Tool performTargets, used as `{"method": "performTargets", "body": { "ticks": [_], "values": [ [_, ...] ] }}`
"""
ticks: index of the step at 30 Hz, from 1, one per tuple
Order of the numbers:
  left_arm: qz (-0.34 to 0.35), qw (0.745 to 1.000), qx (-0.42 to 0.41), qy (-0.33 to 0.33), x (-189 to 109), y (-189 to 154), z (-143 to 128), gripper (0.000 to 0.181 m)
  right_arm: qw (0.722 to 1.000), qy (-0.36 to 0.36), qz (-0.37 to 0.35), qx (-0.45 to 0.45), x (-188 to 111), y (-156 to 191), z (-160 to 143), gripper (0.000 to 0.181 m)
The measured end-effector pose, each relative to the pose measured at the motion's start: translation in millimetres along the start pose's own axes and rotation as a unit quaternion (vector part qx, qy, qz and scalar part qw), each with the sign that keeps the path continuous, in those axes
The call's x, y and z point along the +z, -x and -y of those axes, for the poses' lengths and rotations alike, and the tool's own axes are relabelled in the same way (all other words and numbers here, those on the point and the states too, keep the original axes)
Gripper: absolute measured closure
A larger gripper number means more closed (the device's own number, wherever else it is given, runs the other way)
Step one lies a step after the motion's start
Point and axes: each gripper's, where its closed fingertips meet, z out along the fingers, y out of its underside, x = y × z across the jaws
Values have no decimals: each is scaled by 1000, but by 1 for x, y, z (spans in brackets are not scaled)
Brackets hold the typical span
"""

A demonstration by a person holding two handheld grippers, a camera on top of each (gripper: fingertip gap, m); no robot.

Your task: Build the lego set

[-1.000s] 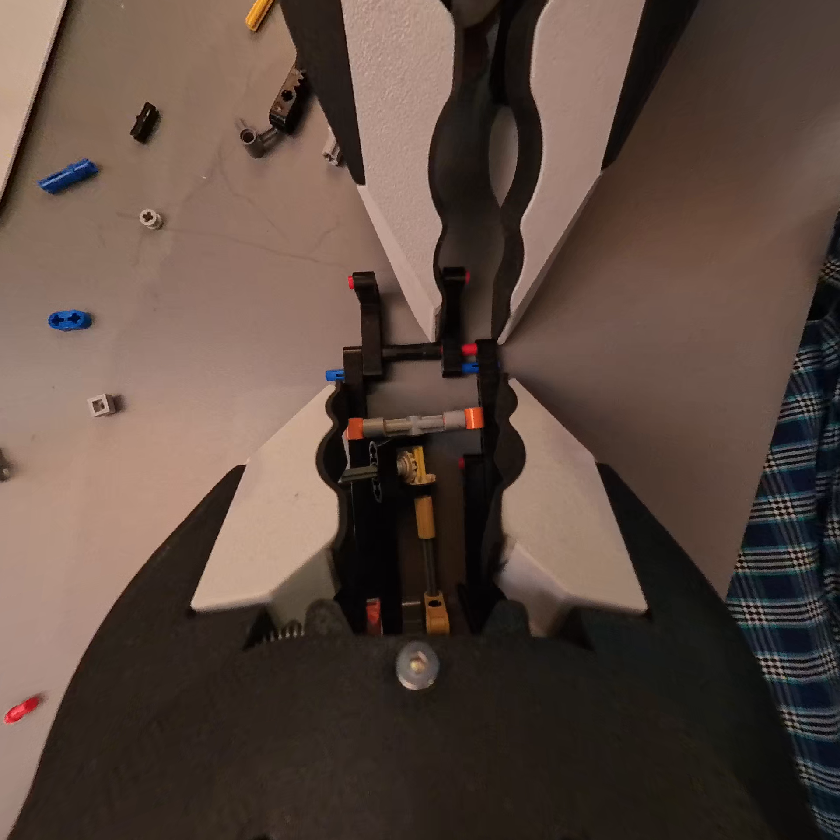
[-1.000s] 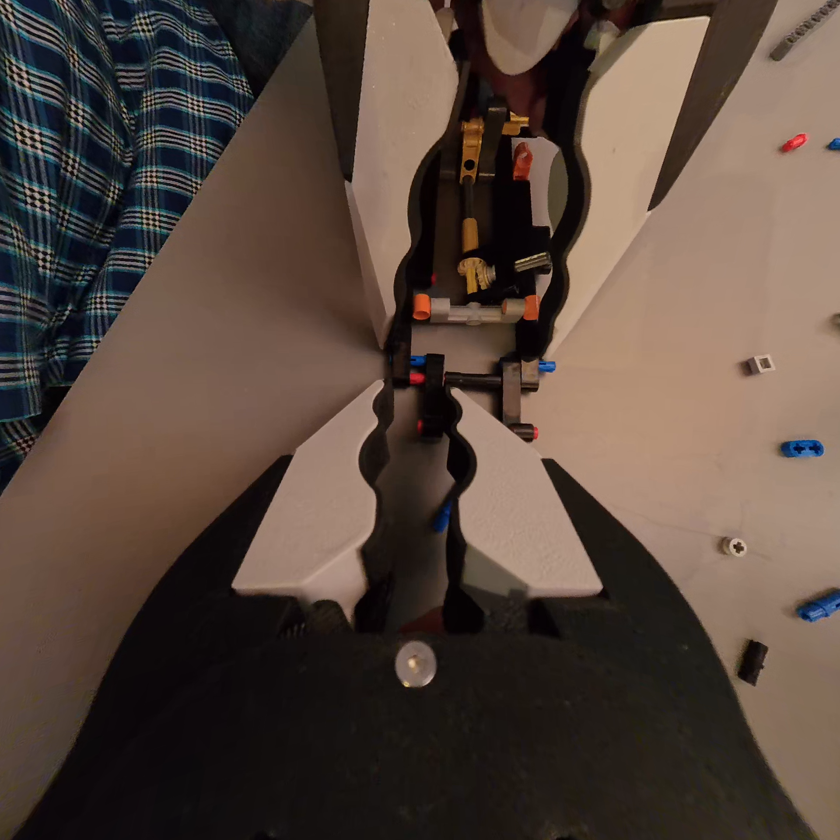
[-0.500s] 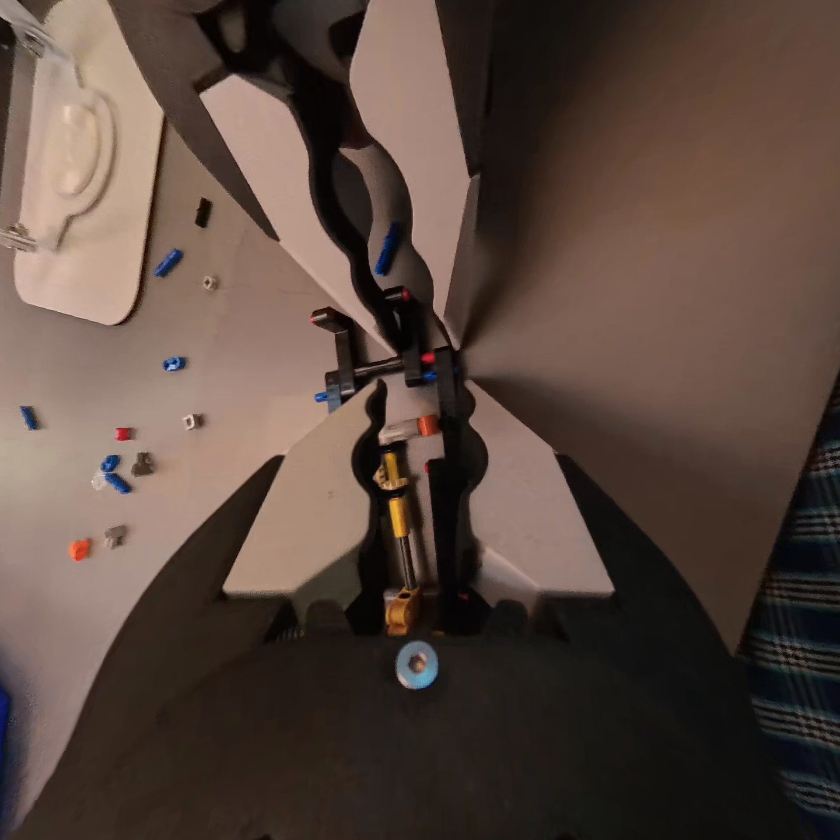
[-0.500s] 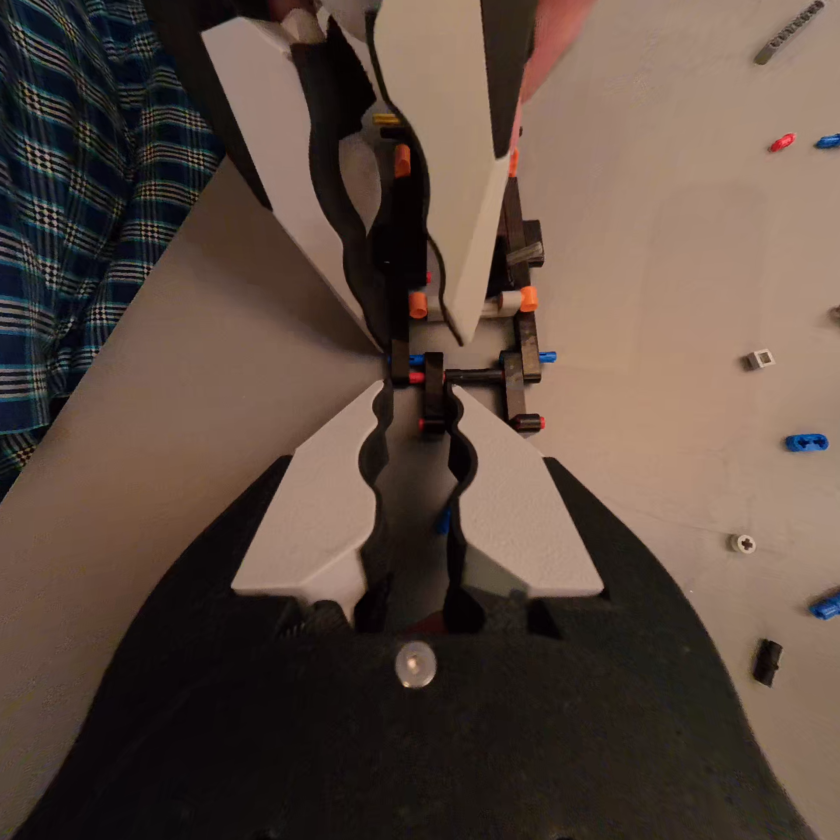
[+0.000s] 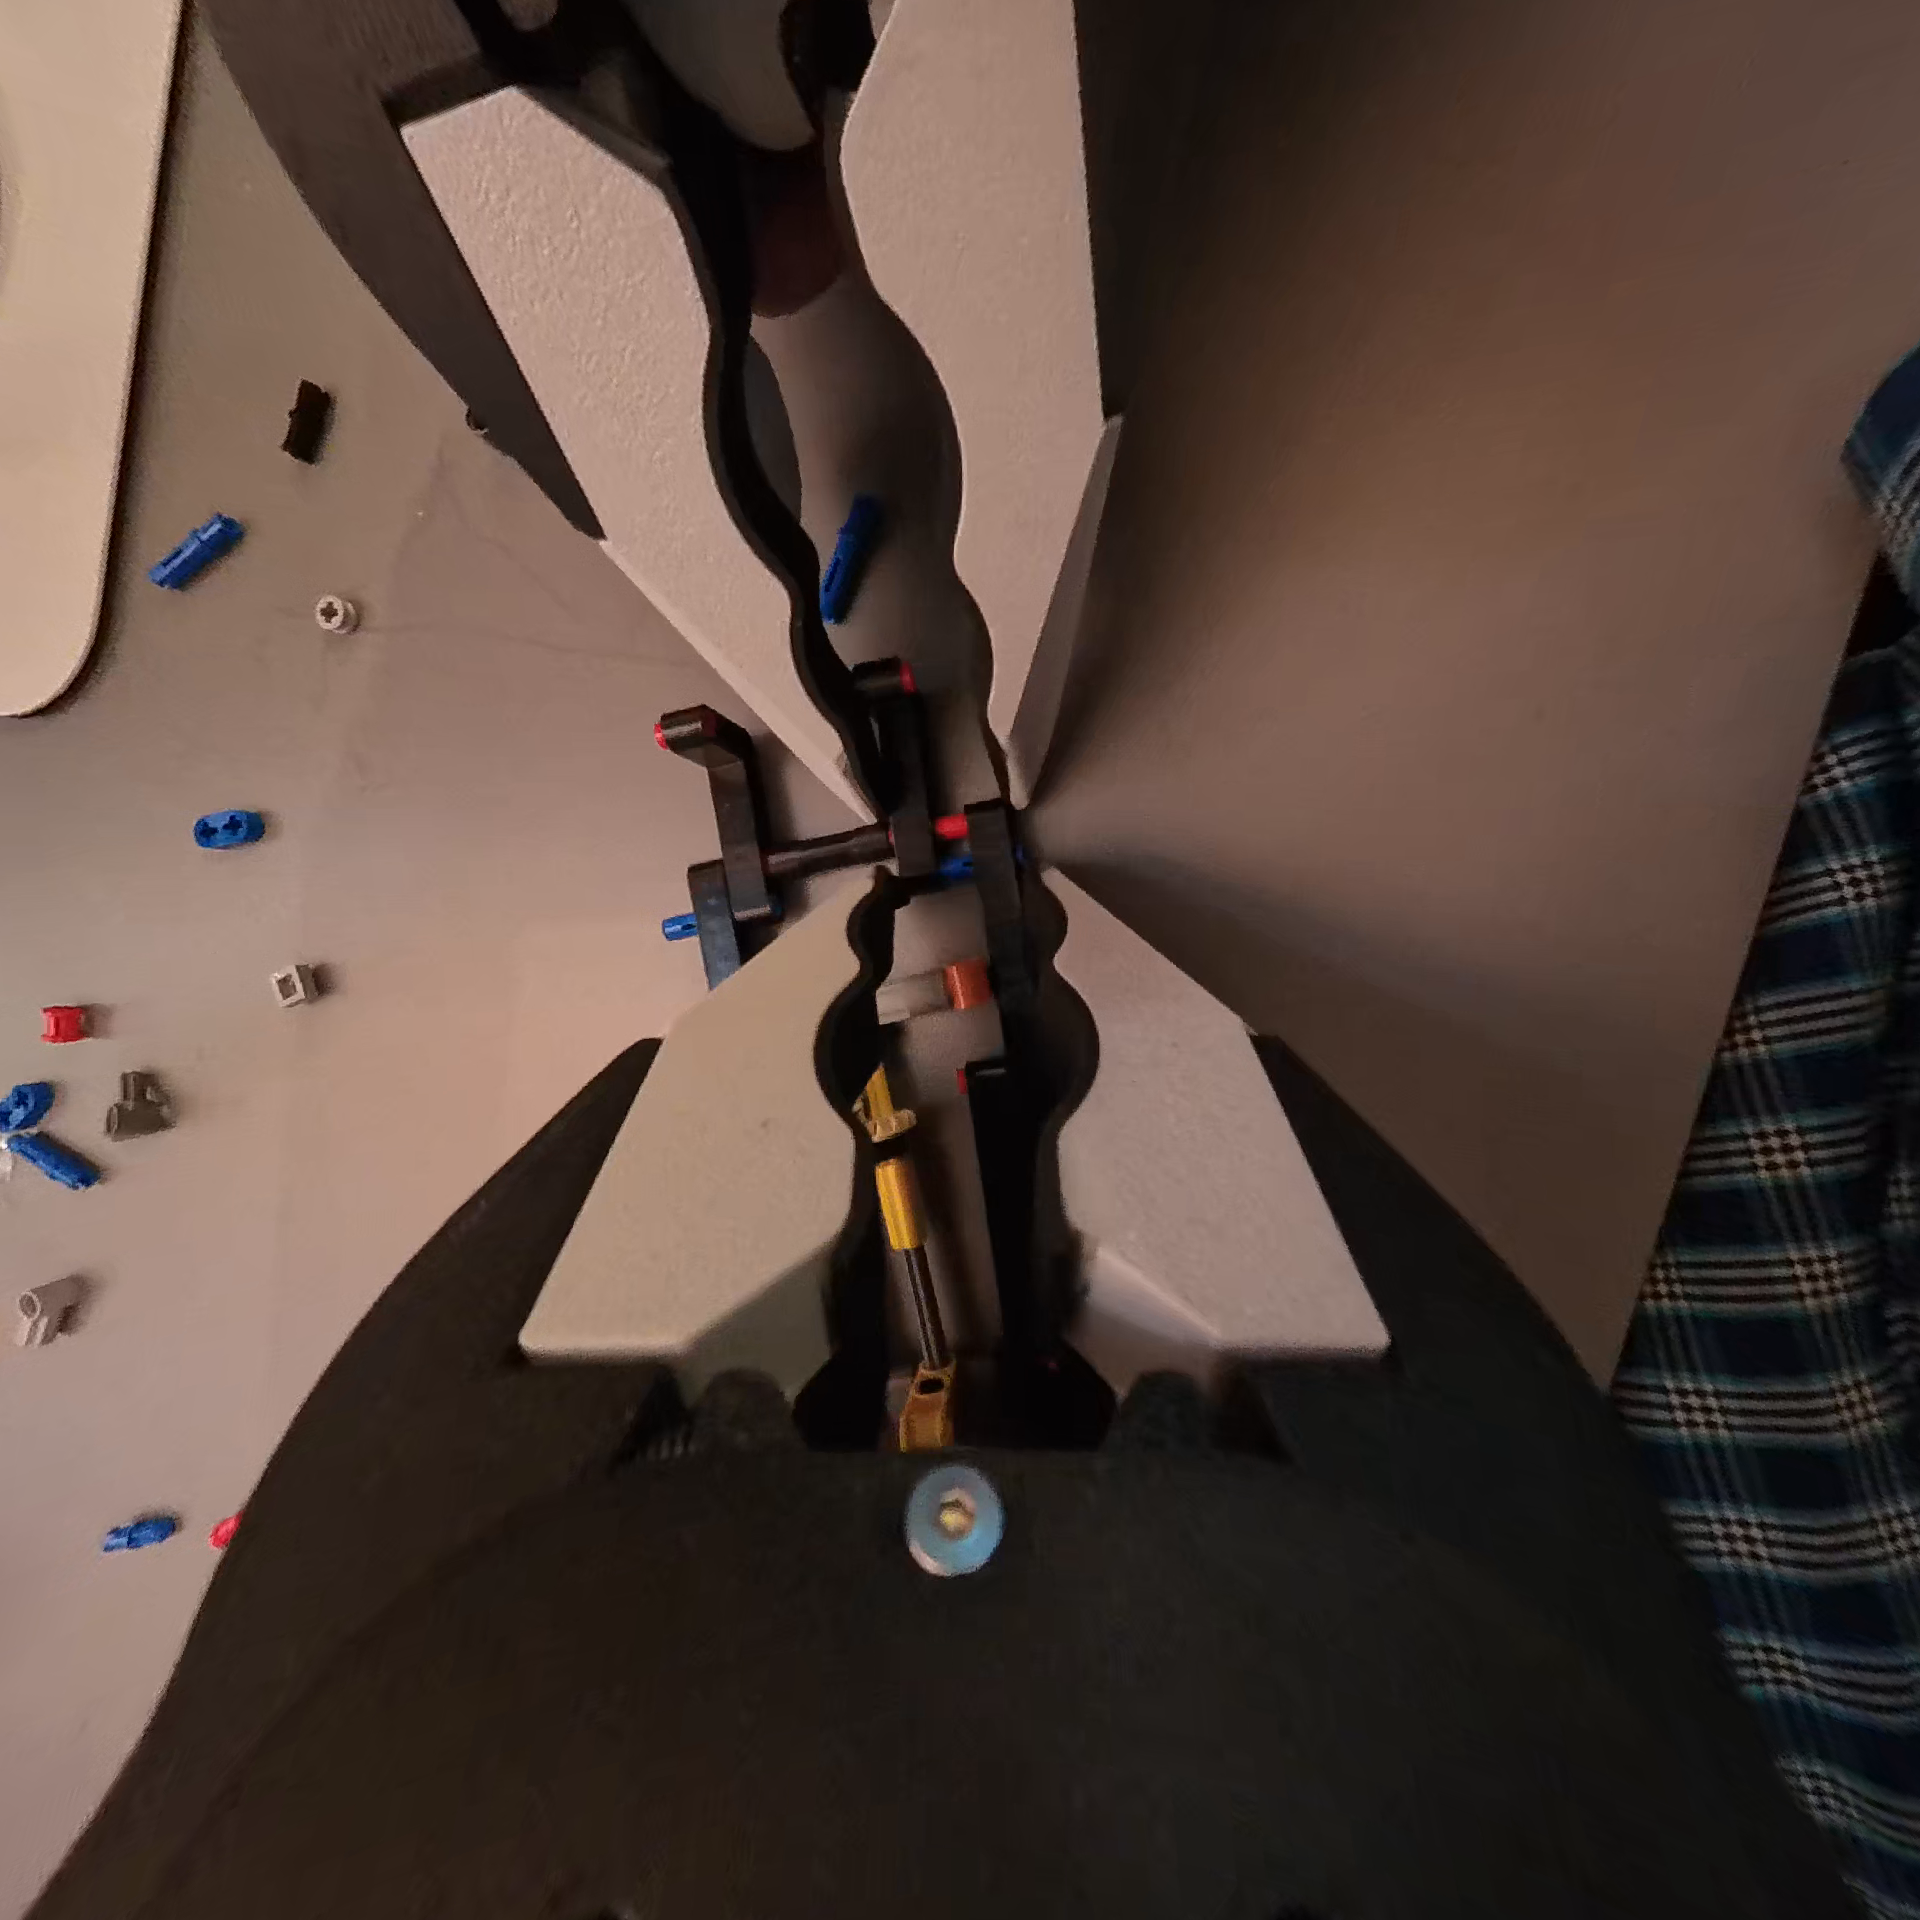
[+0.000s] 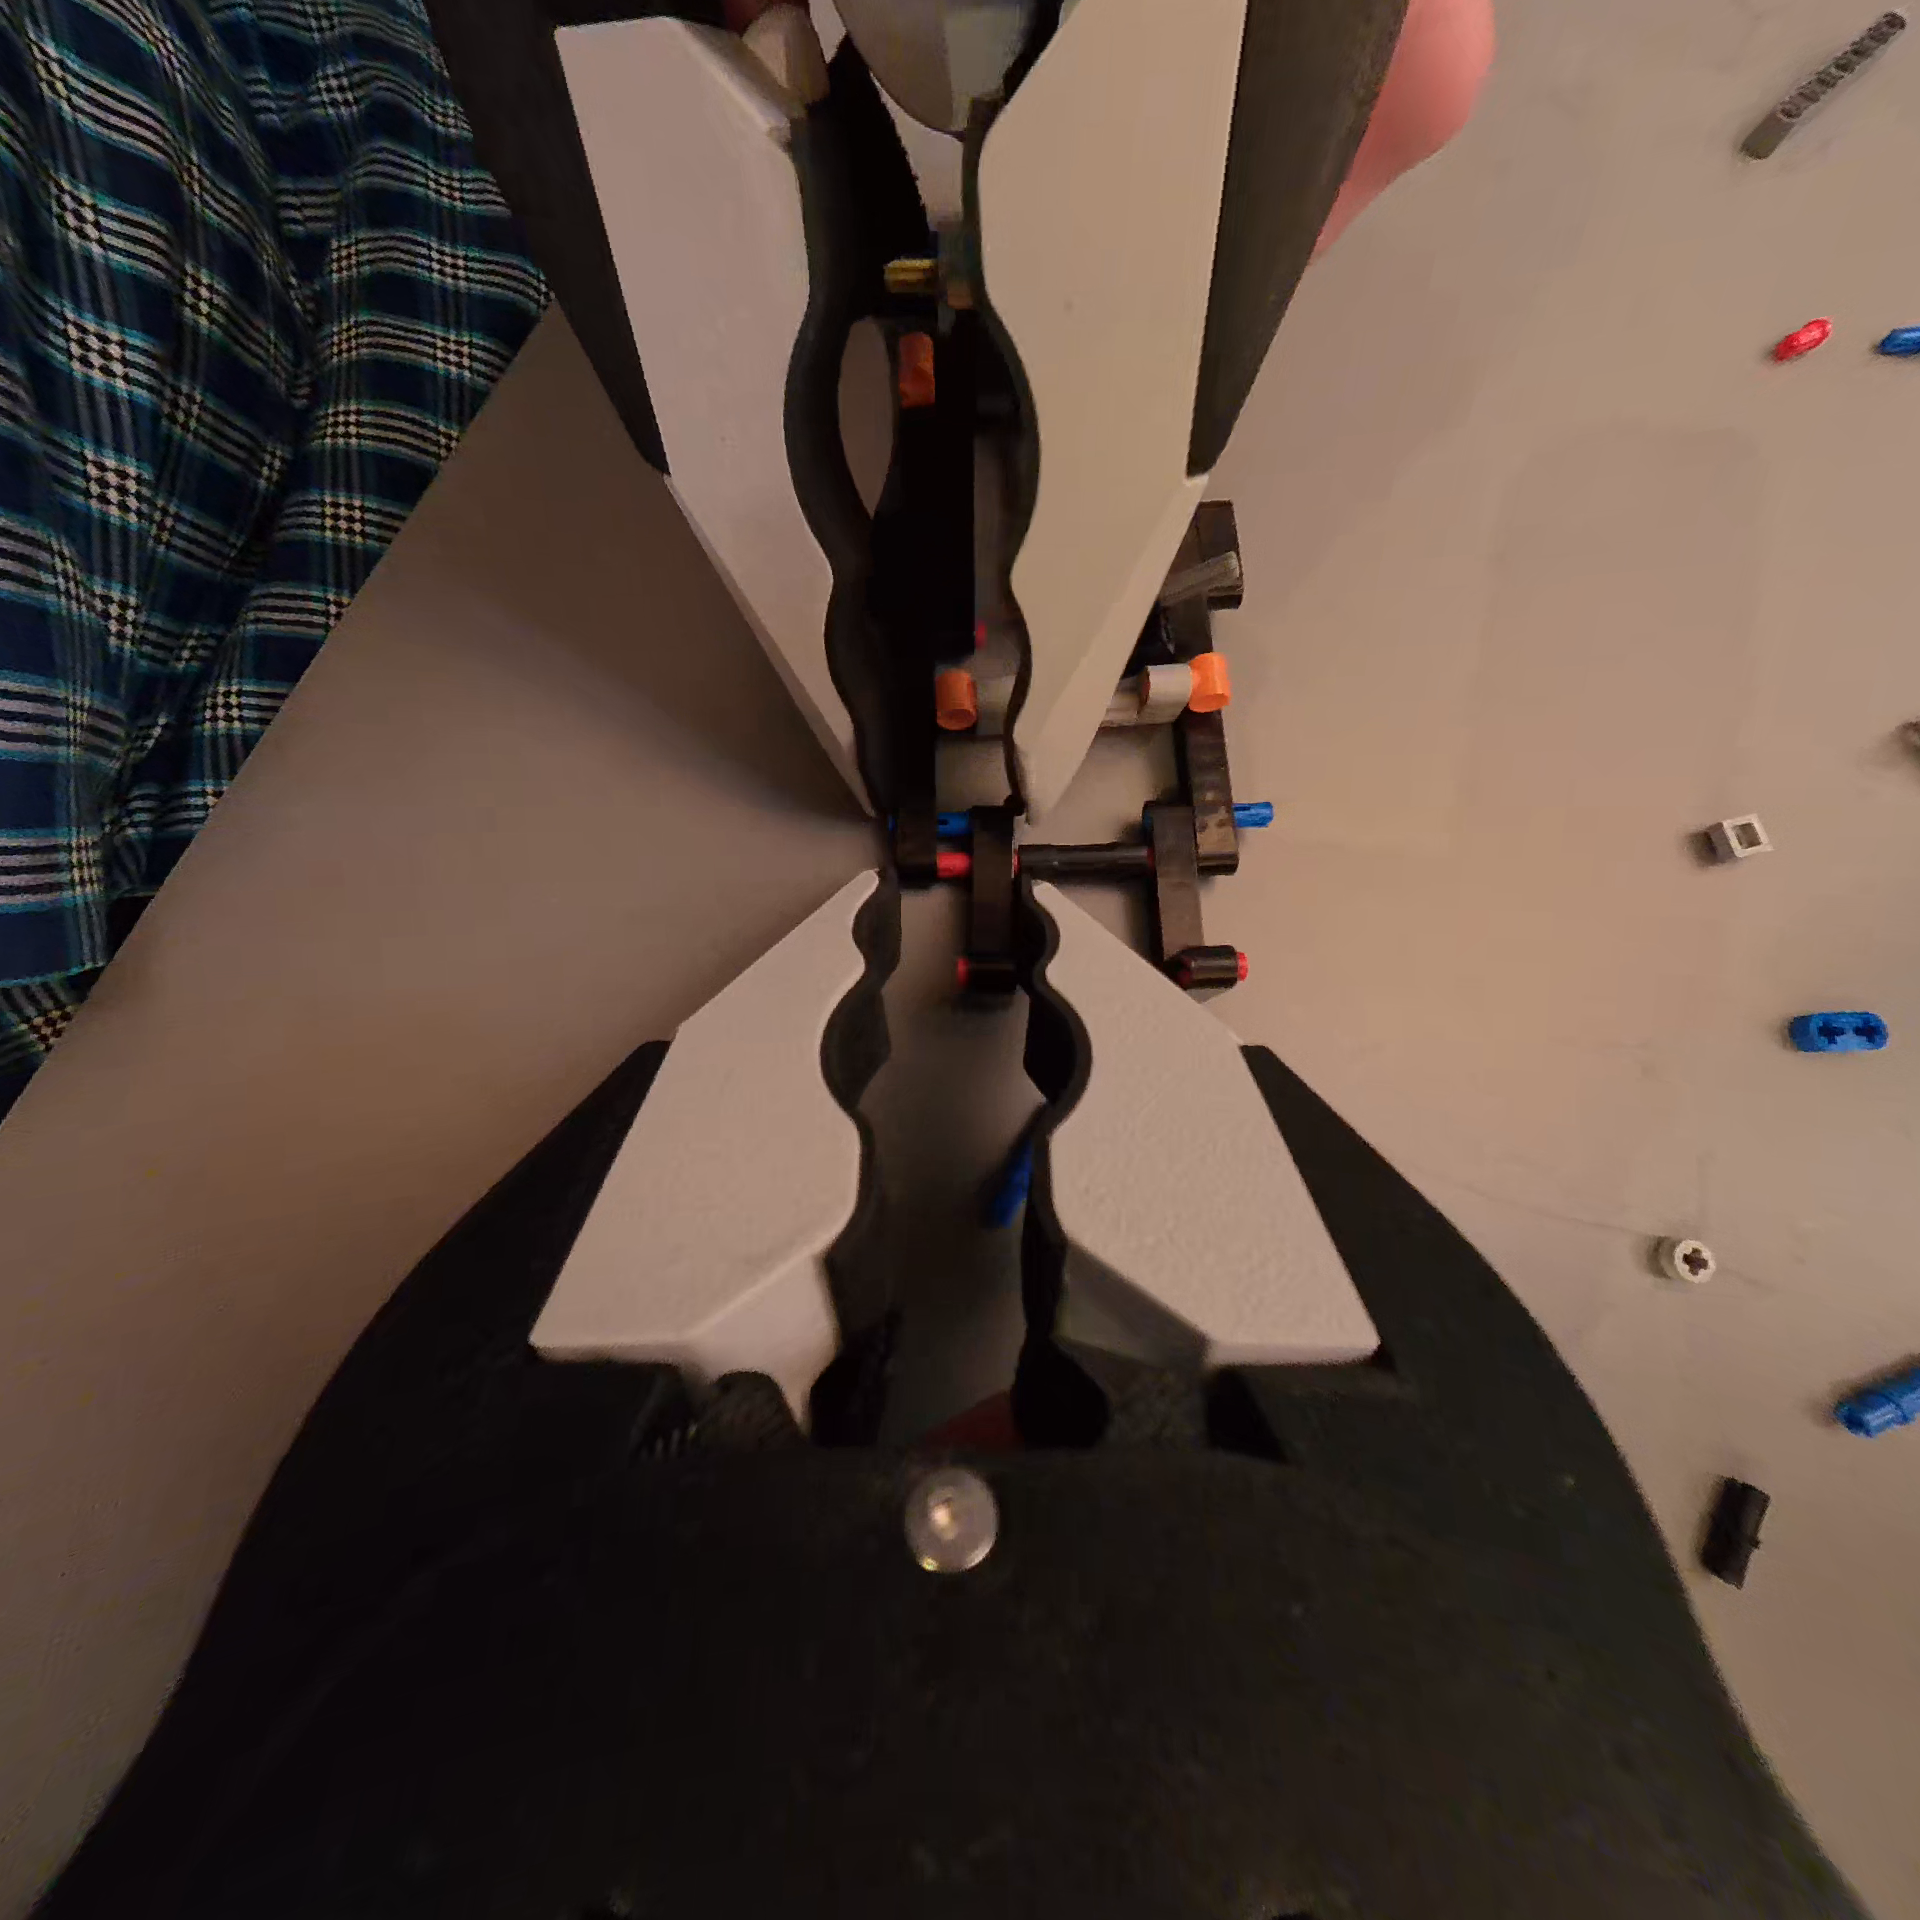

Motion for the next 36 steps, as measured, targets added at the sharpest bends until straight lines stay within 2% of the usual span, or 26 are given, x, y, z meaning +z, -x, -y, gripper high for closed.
{"method": "performTargets", "body": {
  "ticks": [24,36],
  "values": [
    [-45,999,0,-11,-2,-3,2,162,1000,-2,12,-3,0,0,0,163],
    [-28,999,4,-18,-3,-2,5,161,1000,-7,-7,5,0,-5,0,160]
  ]
}}
